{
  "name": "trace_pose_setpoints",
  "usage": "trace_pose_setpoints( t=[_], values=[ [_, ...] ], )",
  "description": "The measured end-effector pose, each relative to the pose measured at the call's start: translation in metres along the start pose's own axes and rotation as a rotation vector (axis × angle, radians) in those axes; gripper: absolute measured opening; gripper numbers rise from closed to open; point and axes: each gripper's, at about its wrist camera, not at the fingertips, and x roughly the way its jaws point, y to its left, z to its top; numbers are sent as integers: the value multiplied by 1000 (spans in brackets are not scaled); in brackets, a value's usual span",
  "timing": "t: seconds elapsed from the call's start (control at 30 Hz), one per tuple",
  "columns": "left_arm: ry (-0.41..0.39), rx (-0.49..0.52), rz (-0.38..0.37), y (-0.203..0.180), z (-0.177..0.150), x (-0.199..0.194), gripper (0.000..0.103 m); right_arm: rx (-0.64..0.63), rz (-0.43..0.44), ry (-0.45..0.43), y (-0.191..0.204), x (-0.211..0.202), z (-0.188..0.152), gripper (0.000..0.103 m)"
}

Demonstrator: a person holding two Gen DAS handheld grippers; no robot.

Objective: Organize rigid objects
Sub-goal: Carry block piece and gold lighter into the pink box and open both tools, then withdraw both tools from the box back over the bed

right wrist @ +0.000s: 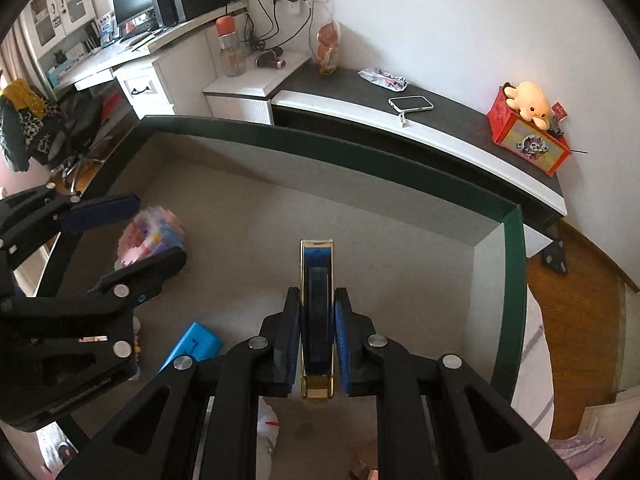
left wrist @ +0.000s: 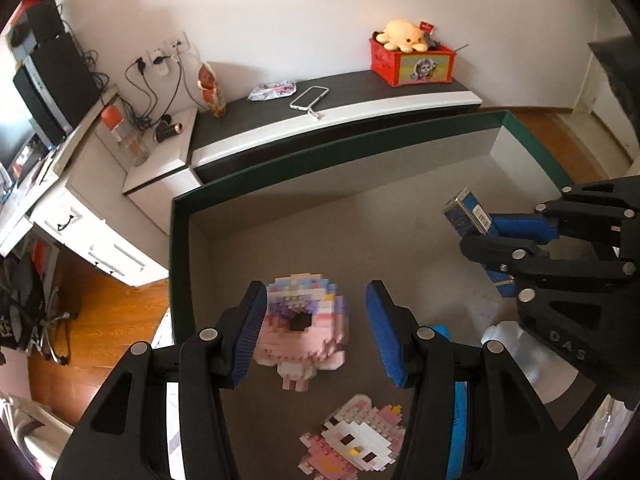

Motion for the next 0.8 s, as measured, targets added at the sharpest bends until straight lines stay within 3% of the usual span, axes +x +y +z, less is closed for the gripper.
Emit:
trace_pose_setpoints(
  t=[0.13,0.23,0.37,0.47,0.57,0.7,0.8],
  values=[
    [-39,-14,-2,3,-5,-16,76,17,13,-44,-1,-18,-3,22],
    [-77,-25,7,7,-11,-33,81,22,-1,-86,3,-35,-4,42],
    [-136,-58,4,11,-27,-69,99,21,-13,-152,10,-66,-14,65],
    [-179,-73,22,12,-43,-97,100,14,-38,-205,18,-91,-28,78],
    [-234,-99,26,14,-64,-126,103,12,-49,-243,27,-113,-47,80],
    [-273,-125,-29,15,-95,-159,103,12,-53,-304,39,-143,-78,81],
    [-308,-126,3,9,-121,-182,103,26,-61,-349,46,-163,-105,83]
  ],
)
